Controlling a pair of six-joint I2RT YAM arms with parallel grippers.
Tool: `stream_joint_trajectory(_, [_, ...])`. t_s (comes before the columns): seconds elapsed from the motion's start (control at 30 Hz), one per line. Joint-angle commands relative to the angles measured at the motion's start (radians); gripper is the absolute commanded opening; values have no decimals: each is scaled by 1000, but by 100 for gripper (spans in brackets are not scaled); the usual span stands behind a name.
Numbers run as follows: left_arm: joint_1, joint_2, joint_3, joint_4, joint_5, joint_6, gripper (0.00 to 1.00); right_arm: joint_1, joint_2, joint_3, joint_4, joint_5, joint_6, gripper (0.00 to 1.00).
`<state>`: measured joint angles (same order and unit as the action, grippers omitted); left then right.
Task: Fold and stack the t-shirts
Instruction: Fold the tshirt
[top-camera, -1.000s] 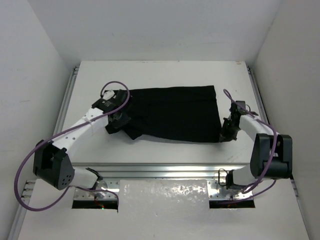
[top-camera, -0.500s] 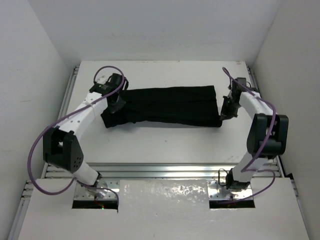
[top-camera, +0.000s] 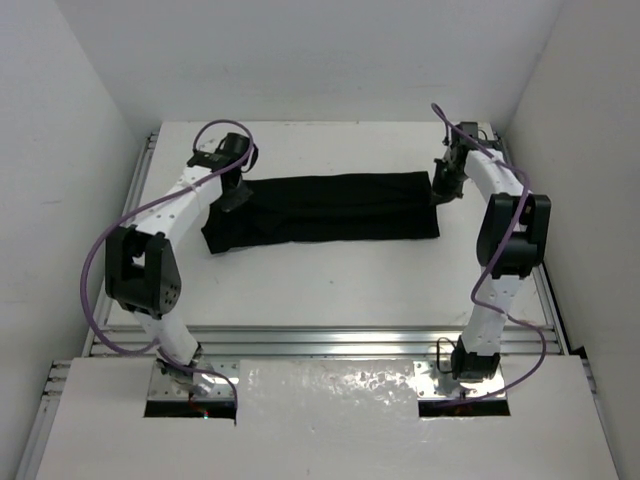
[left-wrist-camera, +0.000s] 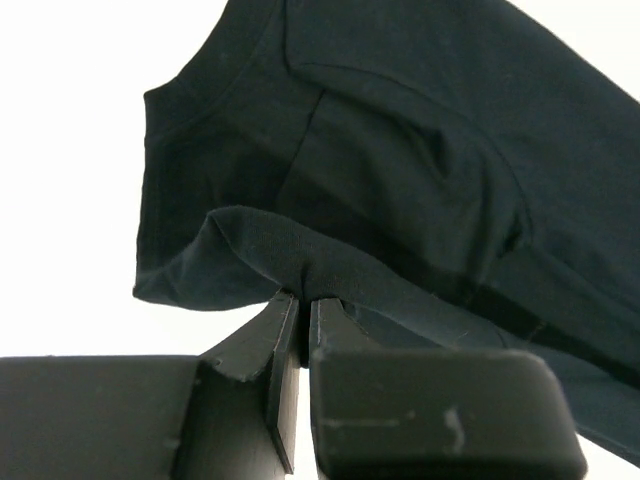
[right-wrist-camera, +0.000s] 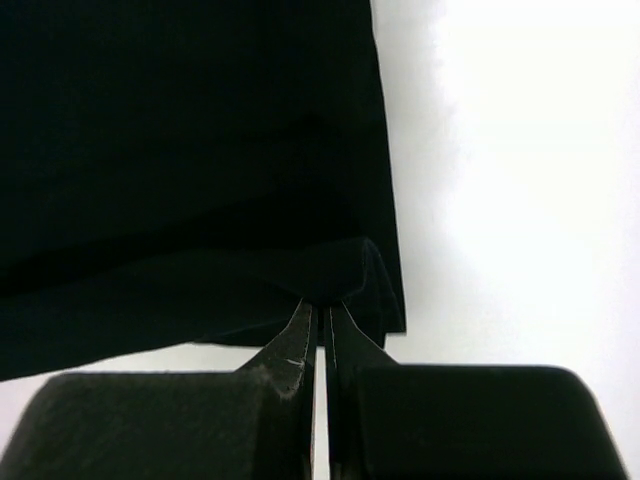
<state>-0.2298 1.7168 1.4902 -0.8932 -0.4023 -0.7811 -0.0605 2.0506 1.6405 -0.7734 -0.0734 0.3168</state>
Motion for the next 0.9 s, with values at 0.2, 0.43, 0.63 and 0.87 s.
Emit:
stream_joint_trajectory(0.2, [14, 84, 33, 7, -56, 2, 0, 1, 151, 208, -53, 14, -25, 0])
stream_joint_trajectory(0.43, [15, 207, 113, 1, -47, 0, 0, 1, 207, 262, -53, 11, -13, 7])
stream_joint_trajectory(0.63, [23, 286, 208, -1, -62, 6, 0, 1, 206, 260, -21, -3, -2, 22])
stream_joint_trajectory(0.87, [53, 420, 367, -41, -90, 2, 0, -1, 278, 390, -55, -28, 10, 30])
